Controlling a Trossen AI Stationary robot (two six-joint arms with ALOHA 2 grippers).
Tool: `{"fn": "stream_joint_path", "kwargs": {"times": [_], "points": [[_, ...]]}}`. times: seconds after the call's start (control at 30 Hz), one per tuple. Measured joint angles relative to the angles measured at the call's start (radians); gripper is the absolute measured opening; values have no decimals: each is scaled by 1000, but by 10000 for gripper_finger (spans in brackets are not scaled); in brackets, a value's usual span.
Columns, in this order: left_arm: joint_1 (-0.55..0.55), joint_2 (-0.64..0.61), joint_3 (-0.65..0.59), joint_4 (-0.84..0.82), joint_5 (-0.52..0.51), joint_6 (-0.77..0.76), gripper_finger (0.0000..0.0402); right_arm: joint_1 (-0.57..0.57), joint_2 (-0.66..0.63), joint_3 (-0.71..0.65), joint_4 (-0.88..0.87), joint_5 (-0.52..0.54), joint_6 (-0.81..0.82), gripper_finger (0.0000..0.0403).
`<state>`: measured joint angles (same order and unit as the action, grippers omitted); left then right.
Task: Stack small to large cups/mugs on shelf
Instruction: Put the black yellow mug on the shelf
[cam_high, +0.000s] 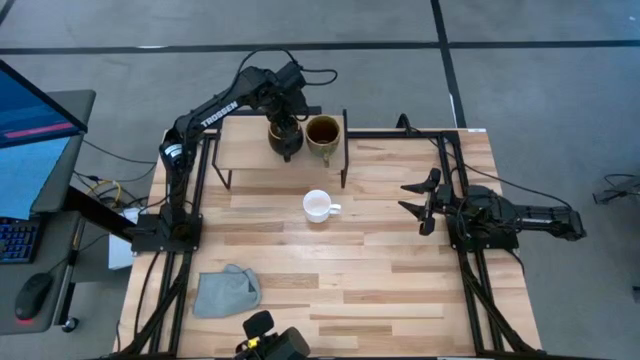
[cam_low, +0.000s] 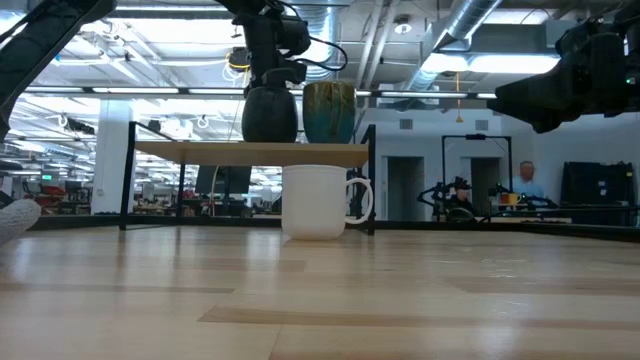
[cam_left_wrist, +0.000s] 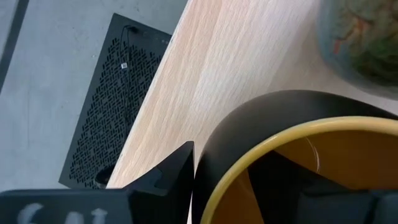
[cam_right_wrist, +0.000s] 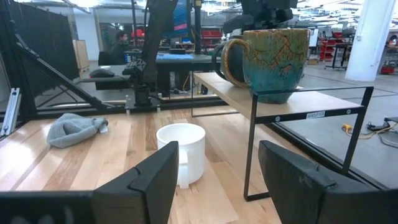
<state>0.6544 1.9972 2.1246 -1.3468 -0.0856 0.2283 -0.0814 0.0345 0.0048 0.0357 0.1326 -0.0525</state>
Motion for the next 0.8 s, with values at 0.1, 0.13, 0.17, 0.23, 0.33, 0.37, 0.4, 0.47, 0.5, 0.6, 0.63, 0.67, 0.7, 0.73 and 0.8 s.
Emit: {"fn": "stream_joint_path", "kwargs": {"times": [0.1, 0.13, 0.17, 0.23, 0.33, 0.37, 0.4, 0.47, 0.5, 0.6, 0.63, 0.67, 0.7, 0.73, 0.8], "points": [[0, 0, 0, 0, 0, 0, 135, 0, 0, 0, 0, 0, 0, 244], [0, 0, 0, 0, -1, 0, 135, 0, 0, 0, 0, 0, 0, 244], [0, 0, 0, 0, -1, 0, 135, 0, 0, 0, 0, 0, 0, 244], [0, 0, 0, 0, -3, 0, 135, 0, 0, 0, 0, 0, 0, 244], [0, 0, 0, 2, -4, 12, 136, 0, 0, 0, 0, 0, 0, 244], [0, 0, 0, 5, -4, 15, 137, 0, 0, 0, 0, 0, 0, 244], [-1, 0, 0, 10, -4, 15, 139, 0, 0, 0, 0, 0, 0, 244], [-1, 0, 0, 12, -2, 15, 141, 0, 0, 0, 0, 0, 0, 244], [-1, 0, 0, 12, -1, 16, 143, 0, 0, 0, 0, 0, 0, 244], [-1, 0, 0, 12, -1, 17, 145, 0, 0, 0, 0, 0, 0, 244], [-1, 0, 0, 13, -1, 20, 145, 0, 0, 0, 0, 0, 0, 244], [-1, 0, 0, 14, 0, 26, 145, 0, 0, 0, 0, 0, 0, 244], [-1, 0, 0, 15, 2, 35, 145, 0, 0, 0, 0, 0, 0, 244], [-1, 0, 0, 16, 3, 40, 145, 0, 0, 0, 0, 0, 0, 244], [-1, 0, 0, 23, 12, 40, 145, 0, 0, 0, 0, 0, 0, 244]]}}
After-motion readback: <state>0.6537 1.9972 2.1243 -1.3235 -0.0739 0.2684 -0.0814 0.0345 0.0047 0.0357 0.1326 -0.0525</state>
